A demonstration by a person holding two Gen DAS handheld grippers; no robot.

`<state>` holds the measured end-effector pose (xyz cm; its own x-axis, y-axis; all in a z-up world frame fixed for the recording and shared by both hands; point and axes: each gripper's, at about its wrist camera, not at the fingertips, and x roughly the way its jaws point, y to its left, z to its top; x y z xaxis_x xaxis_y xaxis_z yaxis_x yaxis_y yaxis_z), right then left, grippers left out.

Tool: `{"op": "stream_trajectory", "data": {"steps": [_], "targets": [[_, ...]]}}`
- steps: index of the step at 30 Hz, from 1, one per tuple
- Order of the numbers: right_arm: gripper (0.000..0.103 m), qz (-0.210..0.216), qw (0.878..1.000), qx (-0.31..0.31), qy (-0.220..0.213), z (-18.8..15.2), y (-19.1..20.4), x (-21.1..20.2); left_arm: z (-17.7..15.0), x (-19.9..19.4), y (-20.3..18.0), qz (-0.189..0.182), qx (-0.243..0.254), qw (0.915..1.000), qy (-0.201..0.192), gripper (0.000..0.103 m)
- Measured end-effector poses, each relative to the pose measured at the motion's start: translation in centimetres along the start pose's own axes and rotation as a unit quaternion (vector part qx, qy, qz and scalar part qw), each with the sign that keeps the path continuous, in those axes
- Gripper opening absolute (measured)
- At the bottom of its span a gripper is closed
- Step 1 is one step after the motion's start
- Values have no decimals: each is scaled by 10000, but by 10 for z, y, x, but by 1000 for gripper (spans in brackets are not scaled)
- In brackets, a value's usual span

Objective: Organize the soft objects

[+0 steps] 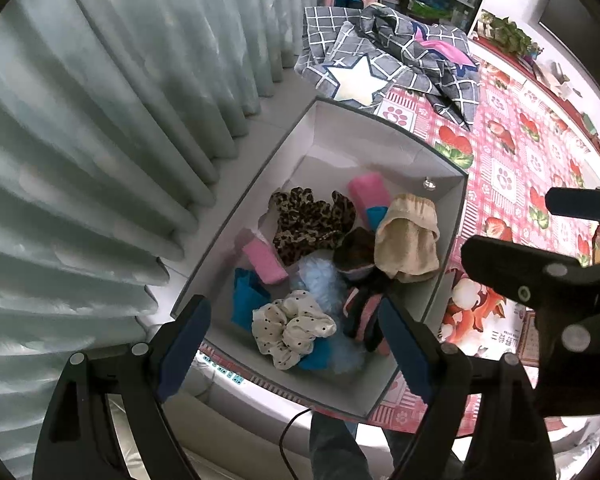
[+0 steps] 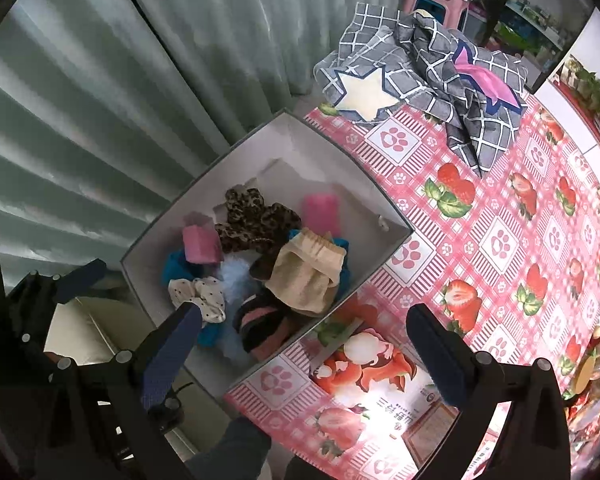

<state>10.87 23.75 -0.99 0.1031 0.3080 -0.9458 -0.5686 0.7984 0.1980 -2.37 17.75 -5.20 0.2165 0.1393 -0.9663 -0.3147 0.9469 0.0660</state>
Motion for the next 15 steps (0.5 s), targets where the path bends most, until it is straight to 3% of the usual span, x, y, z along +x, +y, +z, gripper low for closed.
{"op": "stream_trajectory", "data": {"steps": [11, 15], "targets": [[103, 30, 10000, 41, 72, -3, 2, 5, -5, 4, 1, 6, 30, 10000, 77, 88], [103, 49, 9999, 64, 84, -5, 2, 7, -7, -1, -1, -112, 173, 9997, -145, 88]]}}
